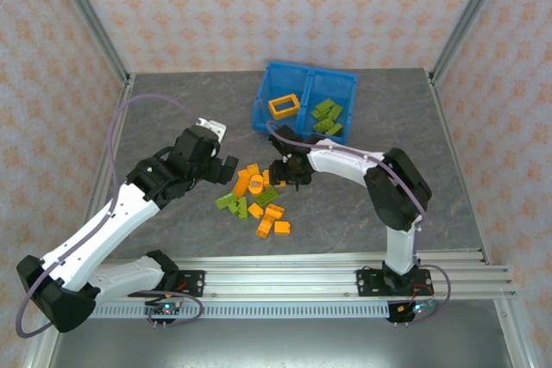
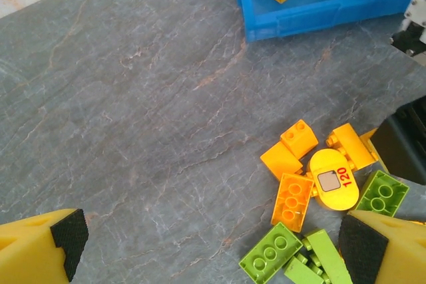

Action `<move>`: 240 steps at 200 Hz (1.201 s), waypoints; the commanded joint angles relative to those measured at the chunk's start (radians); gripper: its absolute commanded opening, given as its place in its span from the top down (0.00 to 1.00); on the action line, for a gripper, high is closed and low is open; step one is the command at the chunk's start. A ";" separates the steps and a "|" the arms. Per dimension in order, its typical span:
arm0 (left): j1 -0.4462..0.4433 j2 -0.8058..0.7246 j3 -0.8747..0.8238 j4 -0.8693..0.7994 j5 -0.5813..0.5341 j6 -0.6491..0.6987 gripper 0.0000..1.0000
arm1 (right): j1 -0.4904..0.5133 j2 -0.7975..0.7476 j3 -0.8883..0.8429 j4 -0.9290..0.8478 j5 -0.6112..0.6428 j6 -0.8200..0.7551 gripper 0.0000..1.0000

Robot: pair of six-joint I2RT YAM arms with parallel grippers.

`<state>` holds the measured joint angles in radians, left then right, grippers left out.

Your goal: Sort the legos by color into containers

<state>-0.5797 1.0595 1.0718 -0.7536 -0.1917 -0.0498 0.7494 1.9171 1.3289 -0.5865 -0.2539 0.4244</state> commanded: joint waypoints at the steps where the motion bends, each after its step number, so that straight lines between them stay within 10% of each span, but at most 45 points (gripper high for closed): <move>1: 0.015 0.005 -0.029 0.067 -0.003 0.029 0.00 | 0.010 0.053 0.045 0.001 0.021 -0.005 0.37; 168: 0.097 -0.044 -0.070 0.098 0.140 0.113 0.00 | 0.012 -0.081 0.011 -0.119 0.270 0.070 0.67; 240: 0.106 -0.128 -0.116 0.157 0.238 0.155 0.00 | -0.068 -0.136 0.379 -0.097 0.364 0.005 0.68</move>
<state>-0.4816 0.9520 0.9726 -0.6338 0.0162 0.0658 0.7193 1.7332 1.5772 -0.6941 0.0422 0.4690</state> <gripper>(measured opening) 0.998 0.328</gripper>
